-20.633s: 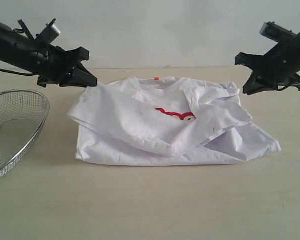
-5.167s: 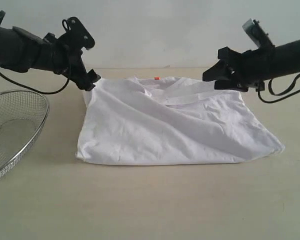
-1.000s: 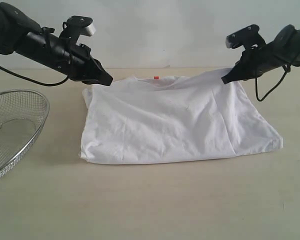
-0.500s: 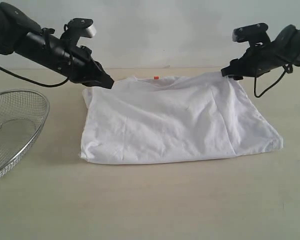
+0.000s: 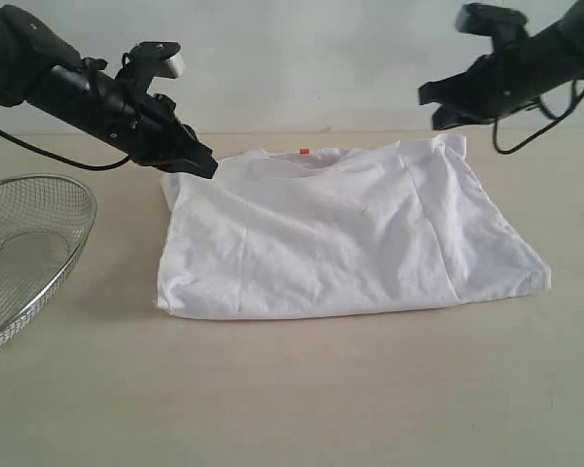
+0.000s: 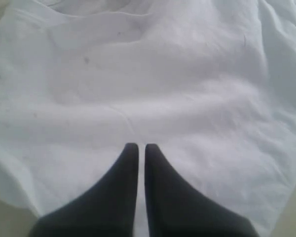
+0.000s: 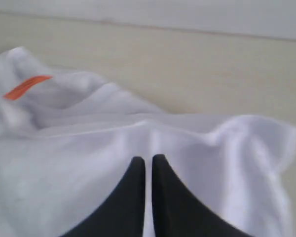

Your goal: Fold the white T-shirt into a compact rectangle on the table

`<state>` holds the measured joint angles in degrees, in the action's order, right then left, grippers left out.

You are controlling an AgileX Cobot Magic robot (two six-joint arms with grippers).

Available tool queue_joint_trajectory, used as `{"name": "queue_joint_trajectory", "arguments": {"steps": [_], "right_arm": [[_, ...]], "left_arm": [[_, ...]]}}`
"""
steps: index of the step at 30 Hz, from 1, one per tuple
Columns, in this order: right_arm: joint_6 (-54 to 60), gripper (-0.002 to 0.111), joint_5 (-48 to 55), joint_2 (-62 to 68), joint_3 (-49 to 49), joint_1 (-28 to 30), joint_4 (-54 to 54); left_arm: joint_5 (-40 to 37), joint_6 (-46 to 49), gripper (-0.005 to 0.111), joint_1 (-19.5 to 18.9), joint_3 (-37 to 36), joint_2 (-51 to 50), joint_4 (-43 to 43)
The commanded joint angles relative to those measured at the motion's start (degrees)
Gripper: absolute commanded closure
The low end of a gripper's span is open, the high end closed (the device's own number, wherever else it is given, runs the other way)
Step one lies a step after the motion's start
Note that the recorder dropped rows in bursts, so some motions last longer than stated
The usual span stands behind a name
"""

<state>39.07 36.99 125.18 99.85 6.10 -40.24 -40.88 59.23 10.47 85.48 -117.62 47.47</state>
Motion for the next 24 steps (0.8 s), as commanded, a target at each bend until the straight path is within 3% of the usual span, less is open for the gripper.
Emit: {"name": "queue_joint_trajectory", "arguments": {"steps": [1, 6, 16, 24], "right_arm": [[1.6, 0.109, 0.8, 0.9, 0.2, -6.6, -2.4], [0.8, 0.109, -0.5, 4.4, 0.2, -10.7, -2.4], [-0.9, 0.109, -7.2, 7.8, 0.8, -10.7, -3.1], [-5.0, 0.109, -8.1, 13.8, 11.0, -10.7, -4.1]], "left_arm": [[0.2, -0.6, 0.102, 0.1, -0.1, 0.1, 0.8], [-1.0, -0.6, 0.102, 0.1, -0.1, 0.1, 1.2], [-1.4, -0.6, 0.102, 0.1, -0.1, 0.1, 1.2], [-2.0, -0.6, 0.102, 0.1, -0.1, 0.1, 1.2]]}}
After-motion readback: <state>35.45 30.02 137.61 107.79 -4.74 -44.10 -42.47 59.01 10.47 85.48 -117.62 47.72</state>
